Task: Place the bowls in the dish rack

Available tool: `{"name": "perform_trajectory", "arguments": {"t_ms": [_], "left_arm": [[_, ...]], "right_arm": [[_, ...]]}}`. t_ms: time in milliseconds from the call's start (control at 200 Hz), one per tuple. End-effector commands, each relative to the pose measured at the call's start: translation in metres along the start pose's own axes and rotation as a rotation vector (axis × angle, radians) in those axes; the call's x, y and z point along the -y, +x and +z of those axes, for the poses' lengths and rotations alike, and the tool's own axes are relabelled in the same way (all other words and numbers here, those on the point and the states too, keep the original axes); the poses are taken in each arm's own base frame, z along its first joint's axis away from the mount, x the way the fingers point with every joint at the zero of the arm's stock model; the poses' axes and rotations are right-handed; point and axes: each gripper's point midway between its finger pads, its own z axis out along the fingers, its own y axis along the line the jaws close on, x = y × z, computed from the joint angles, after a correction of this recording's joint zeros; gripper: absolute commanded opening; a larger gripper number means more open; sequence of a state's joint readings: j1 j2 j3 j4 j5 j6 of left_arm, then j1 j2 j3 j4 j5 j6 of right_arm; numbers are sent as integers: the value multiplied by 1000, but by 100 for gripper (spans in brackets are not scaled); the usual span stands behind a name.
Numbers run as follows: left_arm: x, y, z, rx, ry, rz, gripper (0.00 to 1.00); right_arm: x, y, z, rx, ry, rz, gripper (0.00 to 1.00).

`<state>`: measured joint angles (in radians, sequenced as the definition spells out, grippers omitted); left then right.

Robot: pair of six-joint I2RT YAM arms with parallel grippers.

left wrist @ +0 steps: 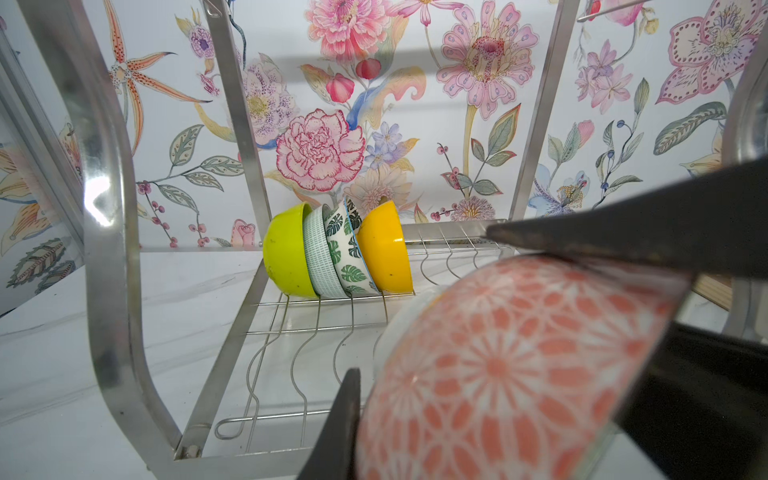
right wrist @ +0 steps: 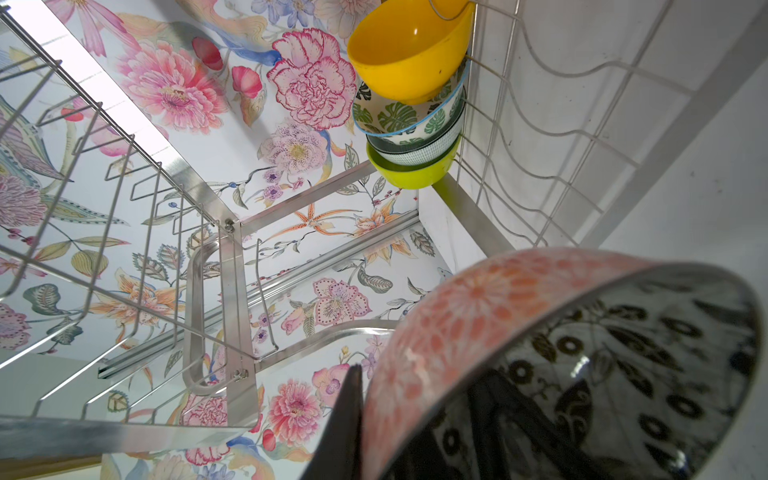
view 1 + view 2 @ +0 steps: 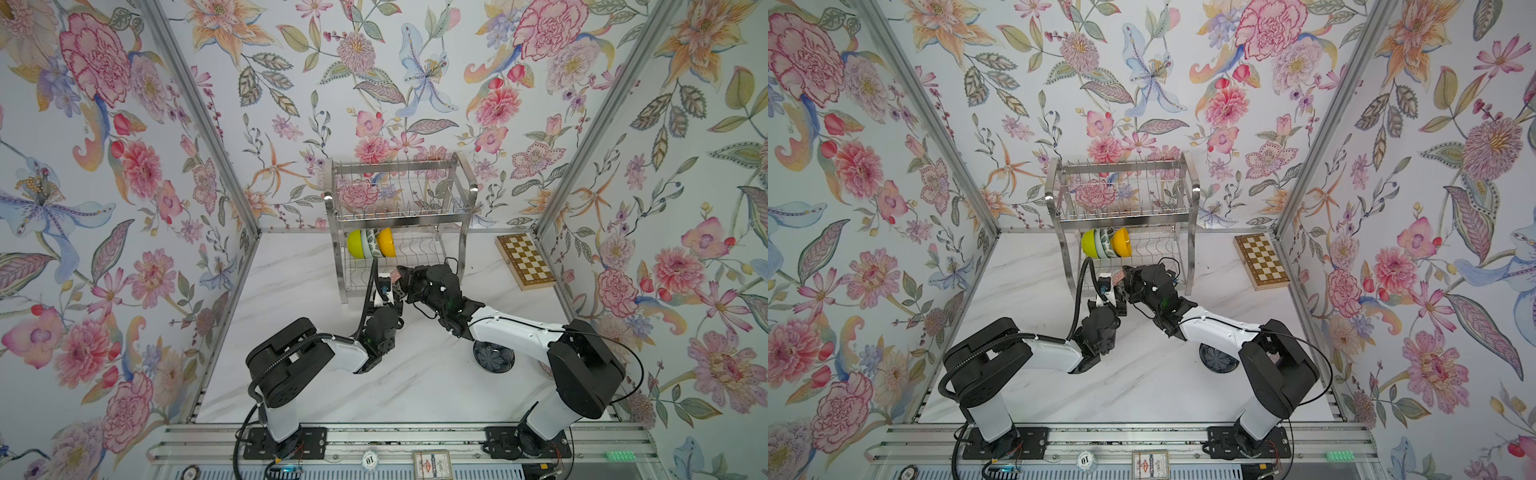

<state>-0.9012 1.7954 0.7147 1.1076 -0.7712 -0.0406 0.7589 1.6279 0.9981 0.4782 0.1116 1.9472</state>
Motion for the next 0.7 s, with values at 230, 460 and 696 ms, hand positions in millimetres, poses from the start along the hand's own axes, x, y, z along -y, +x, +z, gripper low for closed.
{"name": "perform_trajectory", "arguments": {"t_ms": [230, 460, 696], "left_arm": [[4, -14, -7, 12, 51, -82, 23], [1, -13, -13, -23, 77, -96, 52], [-6, -22, -27, -69, 133, -147, 84]], "right_arm": [[-36, 12, 1, -38, -145, -11, 0], [-41, 11, 3, -52, -175, -29, 0], [-48, 3, 0, -50, -194, -144, 0]]}}
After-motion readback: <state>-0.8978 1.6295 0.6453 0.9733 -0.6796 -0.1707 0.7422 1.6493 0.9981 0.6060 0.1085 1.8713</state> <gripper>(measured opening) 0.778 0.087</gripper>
